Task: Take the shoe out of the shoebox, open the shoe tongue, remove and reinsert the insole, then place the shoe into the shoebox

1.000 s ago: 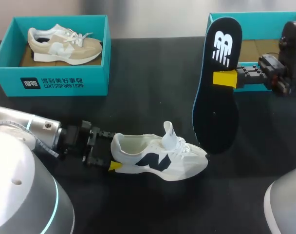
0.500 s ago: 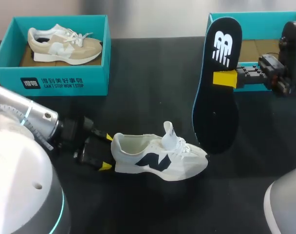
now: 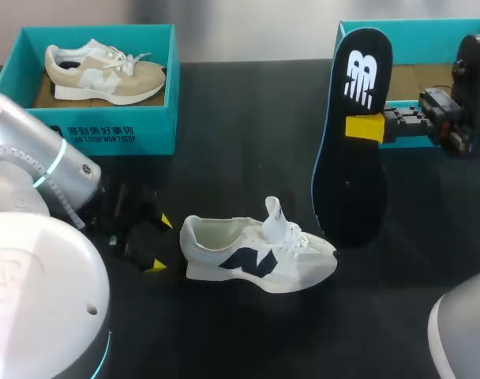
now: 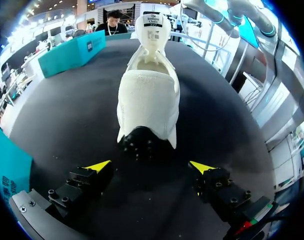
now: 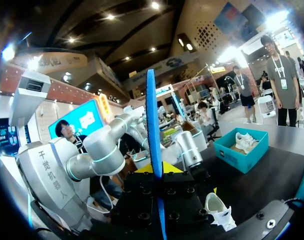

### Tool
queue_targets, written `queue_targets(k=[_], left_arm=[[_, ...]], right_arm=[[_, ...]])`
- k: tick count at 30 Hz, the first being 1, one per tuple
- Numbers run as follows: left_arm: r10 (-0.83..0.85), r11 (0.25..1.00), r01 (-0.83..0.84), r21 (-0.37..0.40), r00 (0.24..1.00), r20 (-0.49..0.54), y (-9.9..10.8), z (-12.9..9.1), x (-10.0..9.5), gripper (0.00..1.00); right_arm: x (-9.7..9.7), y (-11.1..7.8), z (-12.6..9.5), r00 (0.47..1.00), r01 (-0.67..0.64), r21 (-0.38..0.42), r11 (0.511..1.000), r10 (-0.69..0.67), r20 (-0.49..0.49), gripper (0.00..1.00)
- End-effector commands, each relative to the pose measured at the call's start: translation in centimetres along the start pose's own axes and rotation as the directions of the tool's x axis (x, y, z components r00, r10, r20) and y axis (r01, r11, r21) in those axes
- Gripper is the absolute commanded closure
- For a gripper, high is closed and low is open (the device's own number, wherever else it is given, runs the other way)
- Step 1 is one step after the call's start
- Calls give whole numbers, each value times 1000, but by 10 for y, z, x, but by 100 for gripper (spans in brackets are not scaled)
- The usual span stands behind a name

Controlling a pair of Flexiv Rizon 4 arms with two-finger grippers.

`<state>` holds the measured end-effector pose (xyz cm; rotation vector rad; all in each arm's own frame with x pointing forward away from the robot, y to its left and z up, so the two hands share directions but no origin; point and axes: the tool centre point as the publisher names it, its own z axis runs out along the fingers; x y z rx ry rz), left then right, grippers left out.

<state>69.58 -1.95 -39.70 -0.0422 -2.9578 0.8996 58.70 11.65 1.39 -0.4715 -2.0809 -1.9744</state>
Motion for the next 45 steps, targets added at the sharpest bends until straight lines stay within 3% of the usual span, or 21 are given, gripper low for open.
queue_targets(k=[1,12,15,19,24,27,34,45], left_arm=[[5,989,-3,-150,1000,10,-6,-1,4,0],[5,989,-3,-150,1000,10,-6,-1,4,0],[108,986,-107,-129,994,-4,-13,-9,9,0],[295,931,-300,-210,954,-56,-27,-23,7,0],[308,910,-313,-272,949,-62,-28,-36,2,0],[265,901,-278,-333,961,-85,-24,-36,3,0],[156,909,-170,-381,985,-69,-31,-36,7,0],[69,847,-86,-525,996,-52,-36,-33,9,0]], right_arm=[[-3,2,2,1000,-1,4,1000,1,-3,100],[-3,2,2,1000,-1,4,1000,1,-3,100],[-3,2,2,1000,-1,4,1000,1,-3,100],[-3,2,2,1000,-1,4,1000,1,-3,100],[-3,2,2,1000,-1,4,1000,1,-3,100],[-3,2,2,1000,-1,4,1000,1,-3,100],[-3,2,2,1000,-1,4,1000,1,-3,100],[-3,2,2,1000,-1,4,1000,1,-3,100]])
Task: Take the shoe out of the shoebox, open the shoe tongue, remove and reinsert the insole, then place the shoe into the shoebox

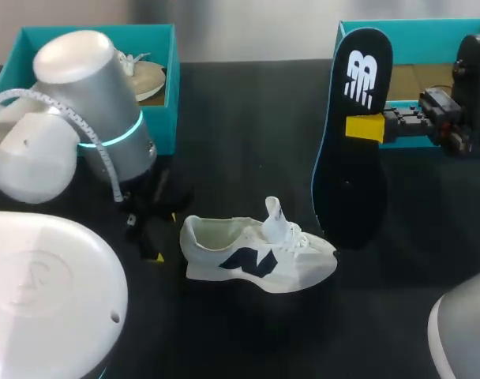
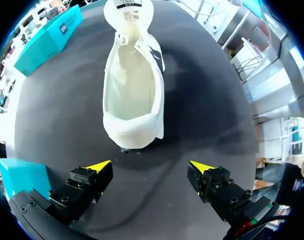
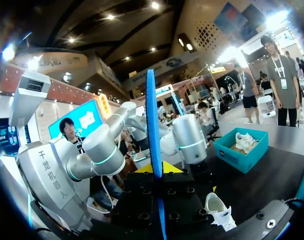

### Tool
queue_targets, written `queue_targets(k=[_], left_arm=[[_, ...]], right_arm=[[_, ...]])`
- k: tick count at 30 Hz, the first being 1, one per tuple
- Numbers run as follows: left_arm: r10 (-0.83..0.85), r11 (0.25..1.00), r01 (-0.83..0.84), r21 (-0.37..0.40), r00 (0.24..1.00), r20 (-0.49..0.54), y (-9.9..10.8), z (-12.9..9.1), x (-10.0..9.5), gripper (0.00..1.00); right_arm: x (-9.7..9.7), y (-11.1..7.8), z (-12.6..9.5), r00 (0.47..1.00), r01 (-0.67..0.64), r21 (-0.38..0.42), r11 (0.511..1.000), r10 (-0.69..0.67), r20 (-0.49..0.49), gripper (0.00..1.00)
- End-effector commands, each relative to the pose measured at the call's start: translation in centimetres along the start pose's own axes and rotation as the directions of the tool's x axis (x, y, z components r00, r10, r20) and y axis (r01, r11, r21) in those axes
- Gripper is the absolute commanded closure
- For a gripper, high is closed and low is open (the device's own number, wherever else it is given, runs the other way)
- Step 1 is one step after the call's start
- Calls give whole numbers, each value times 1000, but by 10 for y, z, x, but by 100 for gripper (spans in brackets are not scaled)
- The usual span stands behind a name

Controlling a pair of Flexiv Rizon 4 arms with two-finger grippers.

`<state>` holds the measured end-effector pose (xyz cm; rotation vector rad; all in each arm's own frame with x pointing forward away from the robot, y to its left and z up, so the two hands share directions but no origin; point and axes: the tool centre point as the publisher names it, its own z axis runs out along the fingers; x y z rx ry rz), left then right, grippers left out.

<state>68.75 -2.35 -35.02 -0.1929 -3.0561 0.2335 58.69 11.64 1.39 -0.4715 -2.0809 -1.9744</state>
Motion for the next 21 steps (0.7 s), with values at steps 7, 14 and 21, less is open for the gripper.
queue_targets(k=[7,14,21], left_arm=[[14,993,-9,-121,999,43,-9,-4,-9,0],[69,986,-62,-158,997,42,-22,-8,-13,0],[52,986,-45,-162,998,42,-30,-4,-21,0]], right_arm=[[-3,2,2,1000,-1,4,1000,1,-3,100],[-3,2,2,1000,-1,4,1000,1,-3,100],[-3,2,2,1000,-1,4,1000,1,-3,100]])
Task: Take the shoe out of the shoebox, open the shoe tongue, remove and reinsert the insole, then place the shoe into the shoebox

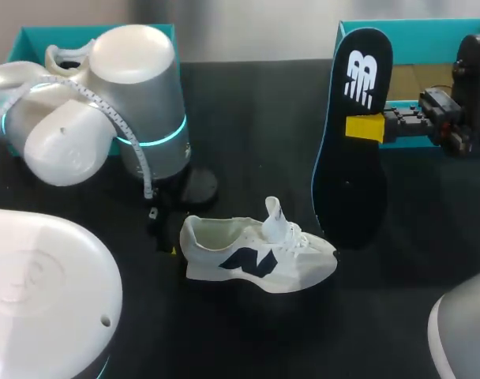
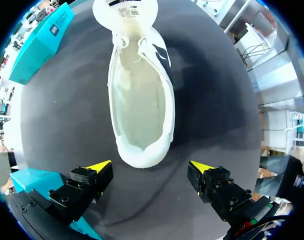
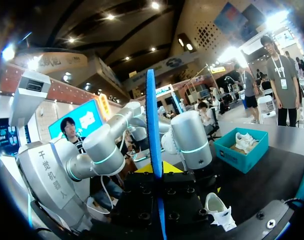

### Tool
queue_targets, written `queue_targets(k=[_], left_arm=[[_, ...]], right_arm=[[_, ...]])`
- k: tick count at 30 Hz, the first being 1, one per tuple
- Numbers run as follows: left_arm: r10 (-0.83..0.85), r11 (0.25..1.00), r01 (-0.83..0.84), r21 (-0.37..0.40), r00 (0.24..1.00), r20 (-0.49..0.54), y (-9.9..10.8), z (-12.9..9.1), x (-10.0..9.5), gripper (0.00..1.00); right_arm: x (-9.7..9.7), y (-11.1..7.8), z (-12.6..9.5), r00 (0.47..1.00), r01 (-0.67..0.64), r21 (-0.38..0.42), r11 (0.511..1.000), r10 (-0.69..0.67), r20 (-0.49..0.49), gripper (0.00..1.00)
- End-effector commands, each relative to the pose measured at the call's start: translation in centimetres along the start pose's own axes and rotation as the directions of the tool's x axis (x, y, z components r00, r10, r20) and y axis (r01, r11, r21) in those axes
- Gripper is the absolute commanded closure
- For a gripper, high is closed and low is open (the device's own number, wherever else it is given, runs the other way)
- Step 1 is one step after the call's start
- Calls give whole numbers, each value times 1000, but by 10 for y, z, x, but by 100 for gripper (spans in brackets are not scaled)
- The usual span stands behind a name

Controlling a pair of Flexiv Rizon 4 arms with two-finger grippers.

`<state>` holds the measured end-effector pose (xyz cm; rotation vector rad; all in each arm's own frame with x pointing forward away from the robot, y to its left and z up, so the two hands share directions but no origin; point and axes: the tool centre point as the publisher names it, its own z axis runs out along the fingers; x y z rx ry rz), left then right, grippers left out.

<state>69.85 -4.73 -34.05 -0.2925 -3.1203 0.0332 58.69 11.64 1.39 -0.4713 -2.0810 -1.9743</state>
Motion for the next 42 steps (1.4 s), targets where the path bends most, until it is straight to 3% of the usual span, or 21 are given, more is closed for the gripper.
queue_targets(k=[1,8,15,23,24,42], left_arm=[[-16,999,16,-34,1000,0,-6,1,-8,0],[-2,1000,2,-9,999,48,-3,-39,-21,0],[1,1000,-1,7,997,73,-25,-69,-36,0],[7,1000,-9,17,995,103,-56,-54,-43,0],[19,999,-24,45,993,112,-60,-54,-43,0],[-15,999,11,32,995,101,-66,-49,-47,0]], right_arm=[[-3,2,2,1000,-1,4,1000,1,-3,100],[-3,2,2,1000,-1,4,1000,1,-3,100],[-3,2,2,1000,-1,4,1000,1,-3,100],[-3,2,2,1000,-1,4,1000,1,-3,100],[-3,2,2,1000,-1,4,1000,1,-3,100],[-3,2,2,1000,-1,4,1000,1,-3,100]])
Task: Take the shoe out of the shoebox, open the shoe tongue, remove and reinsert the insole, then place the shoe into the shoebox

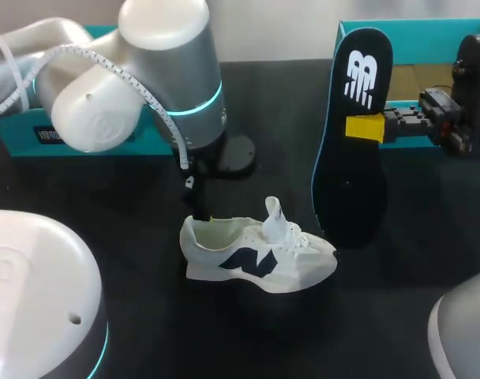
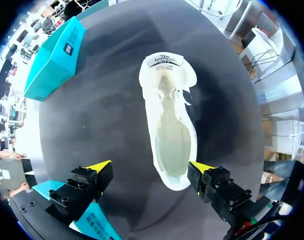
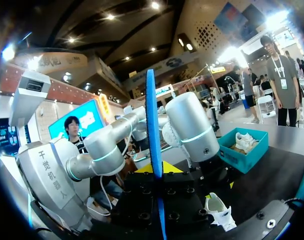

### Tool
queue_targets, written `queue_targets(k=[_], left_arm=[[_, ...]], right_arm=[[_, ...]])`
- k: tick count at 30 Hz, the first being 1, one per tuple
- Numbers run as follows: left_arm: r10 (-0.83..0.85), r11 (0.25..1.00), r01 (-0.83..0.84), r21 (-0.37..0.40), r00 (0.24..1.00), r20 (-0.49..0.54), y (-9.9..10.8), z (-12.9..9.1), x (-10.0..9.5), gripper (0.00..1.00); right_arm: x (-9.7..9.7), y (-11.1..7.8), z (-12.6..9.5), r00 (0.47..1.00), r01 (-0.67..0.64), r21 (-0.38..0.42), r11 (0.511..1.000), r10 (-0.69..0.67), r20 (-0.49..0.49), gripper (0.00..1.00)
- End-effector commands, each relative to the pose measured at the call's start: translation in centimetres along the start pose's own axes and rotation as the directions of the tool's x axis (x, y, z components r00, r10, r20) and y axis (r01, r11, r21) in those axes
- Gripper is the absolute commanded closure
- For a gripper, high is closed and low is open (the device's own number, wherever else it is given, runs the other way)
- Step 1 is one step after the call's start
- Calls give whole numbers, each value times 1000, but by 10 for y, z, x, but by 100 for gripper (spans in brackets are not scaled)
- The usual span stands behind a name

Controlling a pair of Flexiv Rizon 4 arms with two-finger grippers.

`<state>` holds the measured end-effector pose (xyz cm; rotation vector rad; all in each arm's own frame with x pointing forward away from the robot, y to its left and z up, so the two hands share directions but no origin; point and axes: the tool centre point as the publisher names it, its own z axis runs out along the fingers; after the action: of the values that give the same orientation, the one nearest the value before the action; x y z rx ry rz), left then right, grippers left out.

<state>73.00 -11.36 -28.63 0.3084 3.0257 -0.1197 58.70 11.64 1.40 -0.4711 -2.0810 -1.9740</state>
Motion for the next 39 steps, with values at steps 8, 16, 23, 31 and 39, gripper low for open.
queue_targets(k=[8,16,23,31,39], left_arm=[[-27,998,29,47,999,-42,-23,28,-7,0],[-48,997,51,54,997,-52,-32,53,-11,0],[-53,997,55,50,997,-52,-39,69,-12,4],[-64,997,66,33,996,-68,-48,88,-6,14],[-88,996,90,29,993,-74,-47,97,-5,44]], right_arm=[[-3,2,2,1000,-1,4,1000,1,-3,100],[-3,2,2,1000,-1,4,1000,1,-3,100],[-3,2,2,1000,-1,4,1000,1,-3,100],[-3,2,2,1000,-1,4,1000,1,-3,100],[-3,2,2,1000,-1,4,1000,1,-3,100]])
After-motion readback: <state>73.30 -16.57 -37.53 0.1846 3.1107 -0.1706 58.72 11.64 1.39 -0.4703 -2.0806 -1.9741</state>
